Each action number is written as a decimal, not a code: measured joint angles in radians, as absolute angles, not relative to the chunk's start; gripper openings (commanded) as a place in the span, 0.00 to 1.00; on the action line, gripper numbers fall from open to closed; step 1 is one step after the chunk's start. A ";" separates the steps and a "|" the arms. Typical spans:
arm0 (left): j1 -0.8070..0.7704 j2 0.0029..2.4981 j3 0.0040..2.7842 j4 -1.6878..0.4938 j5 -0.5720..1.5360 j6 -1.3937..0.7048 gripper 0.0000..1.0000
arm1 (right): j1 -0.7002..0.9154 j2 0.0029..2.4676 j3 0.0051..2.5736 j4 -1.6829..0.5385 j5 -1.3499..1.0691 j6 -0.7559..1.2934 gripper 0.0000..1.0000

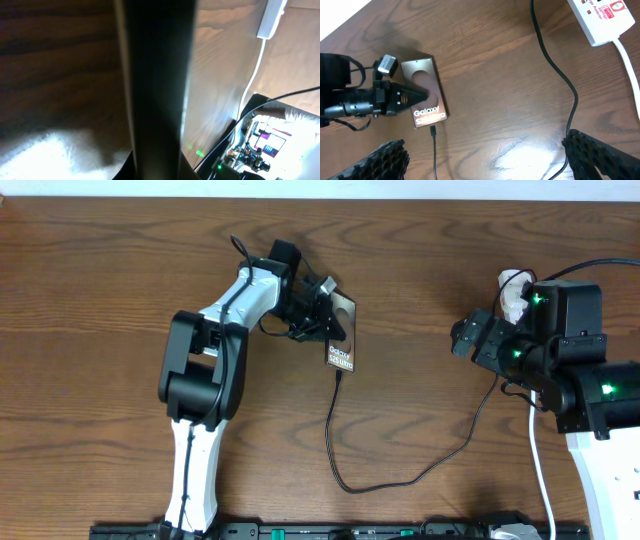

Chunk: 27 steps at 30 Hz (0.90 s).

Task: Plug charger to phone and switch on socket
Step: 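Lay the phone flat on the table with the left gripper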

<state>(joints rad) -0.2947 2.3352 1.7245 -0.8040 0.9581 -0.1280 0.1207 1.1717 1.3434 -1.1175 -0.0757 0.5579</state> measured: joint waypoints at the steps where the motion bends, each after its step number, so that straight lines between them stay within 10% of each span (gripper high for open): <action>1: -0.295 2.342 1.724 -0.804 0.958 -0.129 0.07 | 0.121 1.172 1.343 -1.118 -0.076 0.558 0.99; 27: -0.296 2.365 1.728 -0.799 0.922 -0.133 0.42 | 0.121 1.172 1.343 -1.118 -0.078 0.556 0.99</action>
